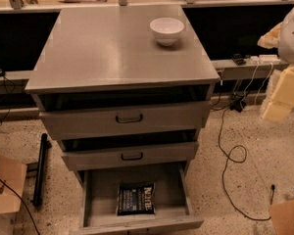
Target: Pick blue chip bag from bottom drawer and place on counter
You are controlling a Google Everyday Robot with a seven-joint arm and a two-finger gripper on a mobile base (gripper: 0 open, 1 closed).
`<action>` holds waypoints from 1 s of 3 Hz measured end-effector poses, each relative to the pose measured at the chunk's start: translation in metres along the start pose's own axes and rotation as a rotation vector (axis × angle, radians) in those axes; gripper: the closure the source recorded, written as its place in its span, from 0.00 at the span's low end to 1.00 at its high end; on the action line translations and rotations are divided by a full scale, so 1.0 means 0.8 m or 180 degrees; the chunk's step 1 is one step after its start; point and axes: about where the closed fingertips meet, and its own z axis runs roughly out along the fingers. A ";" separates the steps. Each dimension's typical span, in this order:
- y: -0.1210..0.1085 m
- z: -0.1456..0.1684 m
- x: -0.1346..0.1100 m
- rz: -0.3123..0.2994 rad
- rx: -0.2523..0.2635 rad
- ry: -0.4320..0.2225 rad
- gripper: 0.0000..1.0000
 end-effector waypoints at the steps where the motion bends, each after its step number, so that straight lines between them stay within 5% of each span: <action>1: 0.002 0.003 -0.003 -0.0010 0.0020 -0.0029 0.00; 2: 0.019 0.036 -0.014 0.0024 -0.0014 -0.0294 0.00; 3: 0.045 0.098 -0.022 0.0111 -0.0185 -0.0906 0.00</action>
Offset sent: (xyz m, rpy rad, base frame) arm -0.0073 0.0427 -0.0769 0.2321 -0.0242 0.0384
